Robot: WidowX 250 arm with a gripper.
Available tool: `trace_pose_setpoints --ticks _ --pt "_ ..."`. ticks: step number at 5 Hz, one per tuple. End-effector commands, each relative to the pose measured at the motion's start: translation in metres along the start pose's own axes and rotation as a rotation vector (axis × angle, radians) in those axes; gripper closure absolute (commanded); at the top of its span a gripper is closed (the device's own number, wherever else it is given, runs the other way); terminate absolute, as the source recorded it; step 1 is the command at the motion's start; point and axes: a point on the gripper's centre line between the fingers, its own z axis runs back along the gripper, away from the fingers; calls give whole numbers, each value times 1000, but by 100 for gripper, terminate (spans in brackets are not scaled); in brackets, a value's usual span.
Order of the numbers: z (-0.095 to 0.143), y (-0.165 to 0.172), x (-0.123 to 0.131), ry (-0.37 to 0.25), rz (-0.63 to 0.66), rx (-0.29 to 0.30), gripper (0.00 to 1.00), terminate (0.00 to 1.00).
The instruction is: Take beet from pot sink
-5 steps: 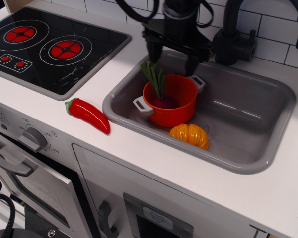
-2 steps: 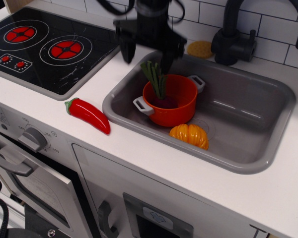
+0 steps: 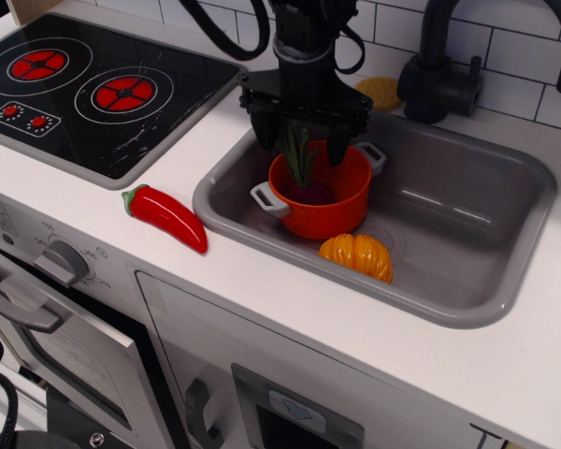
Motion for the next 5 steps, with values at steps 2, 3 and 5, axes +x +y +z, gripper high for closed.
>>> trace_pose_setpoints --ticks 2,3,5 --pt "7 -1 14 -35 11 45 100 0" --pt "14 0 19 -70 38 69 100 0" --pt "50 0 29 -168 168 69 100 0"
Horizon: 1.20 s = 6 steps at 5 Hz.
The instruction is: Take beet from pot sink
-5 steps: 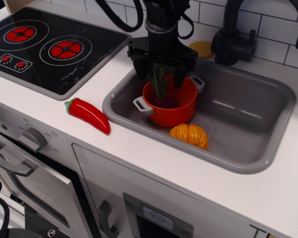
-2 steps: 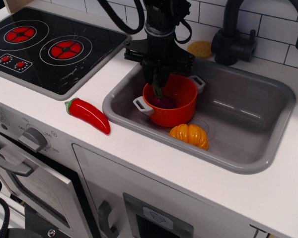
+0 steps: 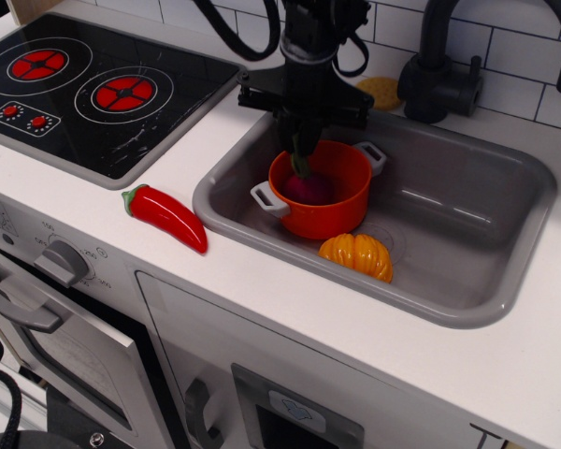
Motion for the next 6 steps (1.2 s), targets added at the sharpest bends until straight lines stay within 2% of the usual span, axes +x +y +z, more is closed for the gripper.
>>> trace_pose_setpoints --ticks 1,2,3,4,5,6 --pt "65 0 23 -96 84 -43 100 0" --pt "89 -6 13 -65 59 -96 100 0" --pt "97 -24 -2 -3 -16 -143 100 0" --pt "88 -49 -19 21 -78 -144 100 0" --pt "74 -72 -28 12 -98 -150 100 0" --pt "61 -91 -32 38 -75 -178 100 0"
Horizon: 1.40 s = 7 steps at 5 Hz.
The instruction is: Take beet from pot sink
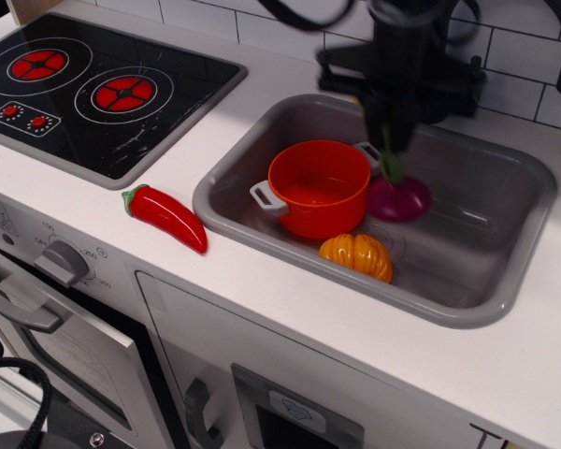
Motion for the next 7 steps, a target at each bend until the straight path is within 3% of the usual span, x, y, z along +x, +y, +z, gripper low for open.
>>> trace_pose_setpoints --ticks 1,2,3,4,6,7 --pt "-15 -33 5 -38 5 -25 100 0" --pt "-24 -44 16 -60 24 -31 100 0" --pt "-33 -56 25 -30 75 -62 100 0" --pt "-29 -58 26 -33 58 -77 0 0" --pt "-5 -48 30 -66 14 -137 0 0" --pt "10 -38 32 -52 -49 -175 0 0"
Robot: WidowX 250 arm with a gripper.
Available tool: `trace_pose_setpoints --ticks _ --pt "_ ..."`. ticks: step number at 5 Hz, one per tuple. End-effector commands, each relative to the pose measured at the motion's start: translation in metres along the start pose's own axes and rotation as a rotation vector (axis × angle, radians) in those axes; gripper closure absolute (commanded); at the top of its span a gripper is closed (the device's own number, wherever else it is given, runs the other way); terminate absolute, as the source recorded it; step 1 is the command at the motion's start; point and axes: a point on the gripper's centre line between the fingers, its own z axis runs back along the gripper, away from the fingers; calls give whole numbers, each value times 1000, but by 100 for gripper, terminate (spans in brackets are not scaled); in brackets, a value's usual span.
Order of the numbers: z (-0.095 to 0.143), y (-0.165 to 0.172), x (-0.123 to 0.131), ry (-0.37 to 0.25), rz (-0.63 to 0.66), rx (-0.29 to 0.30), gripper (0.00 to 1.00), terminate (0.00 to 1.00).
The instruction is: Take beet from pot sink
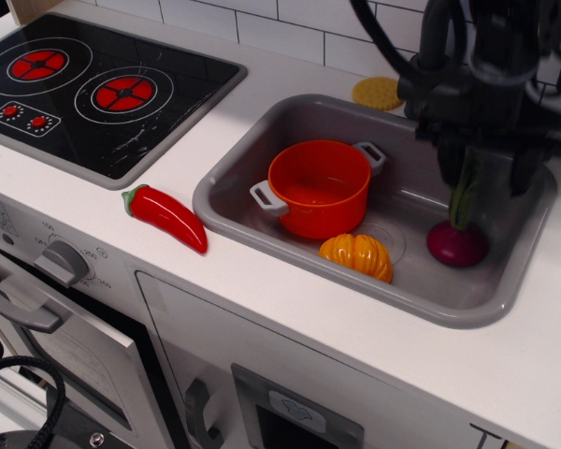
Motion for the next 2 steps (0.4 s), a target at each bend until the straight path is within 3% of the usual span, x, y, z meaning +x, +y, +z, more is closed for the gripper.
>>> trace_pose_setpoints --ticks 1,2 --pt "37 8 14 -45 -58 -59 0 0" --pt "37 8 14 -45 -58 -59 0 100"
